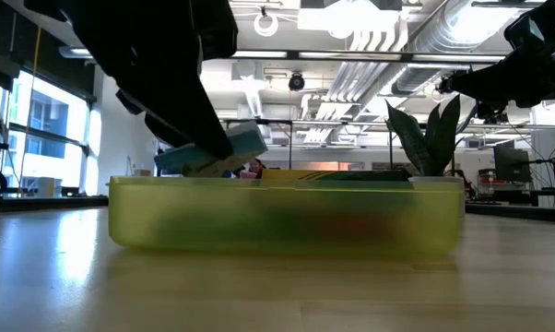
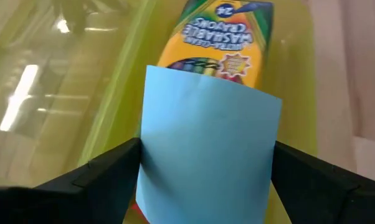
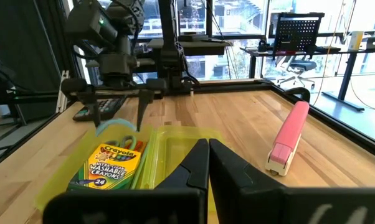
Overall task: Pack school essentials
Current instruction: Put the blue sticky notes into the yellow supply box, then close the yellow supply box
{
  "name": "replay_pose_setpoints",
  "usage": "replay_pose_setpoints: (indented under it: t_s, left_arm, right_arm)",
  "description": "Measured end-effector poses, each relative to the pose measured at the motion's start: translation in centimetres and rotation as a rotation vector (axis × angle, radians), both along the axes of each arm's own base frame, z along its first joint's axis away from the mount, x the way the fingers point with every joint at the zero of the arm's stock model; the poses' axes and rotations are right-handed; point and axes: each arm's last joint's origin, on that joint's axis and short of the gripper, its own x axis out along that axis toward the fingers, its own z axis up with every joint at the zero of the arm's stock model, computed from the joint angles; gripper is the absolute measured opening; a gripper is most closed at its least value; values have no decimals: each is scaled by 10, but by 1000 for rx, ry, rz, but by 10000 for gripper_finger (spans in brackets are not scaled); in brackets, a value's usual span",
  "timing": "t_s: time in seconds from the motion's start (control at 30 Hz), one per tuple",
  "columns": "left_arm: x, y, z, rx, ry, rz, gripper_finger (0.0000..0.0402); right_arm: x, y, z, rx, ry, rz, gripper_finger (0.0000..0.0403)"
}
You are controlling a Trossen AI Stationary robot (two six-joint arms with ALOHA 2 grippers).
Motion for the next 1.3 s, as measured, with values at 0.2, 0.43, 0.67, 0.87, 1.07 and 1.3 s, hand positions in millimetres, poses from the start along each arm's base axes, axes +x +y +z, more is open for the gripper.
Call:
replay_pose_setpoints:
  t_s: [0.2,0.43,0.67,0.87,1.07,1.3]
  left_arm:
    - [-1,0,0,9,2,15,352]
    - [-2,-1,-1,30,22,-14,395]
    - [-5,0,7,38,13,-25,400]
    - [-17,5,39,104,-48,-59,400]
    - [-40,14,74,179,-90,-40,400]
    - [-82,30,92,214,-152,77,400]
  right_arm:
    - [0,0,0,0,1,0,0]
    - [0,0,0,0,0,0,0]
    - [0,0,0,0,0,0,0]
    - [0,0,0,0,0,0,0]
    - [0,0,0,0,1,0,0]
    - [1,0,-1,-3,13,0,0]
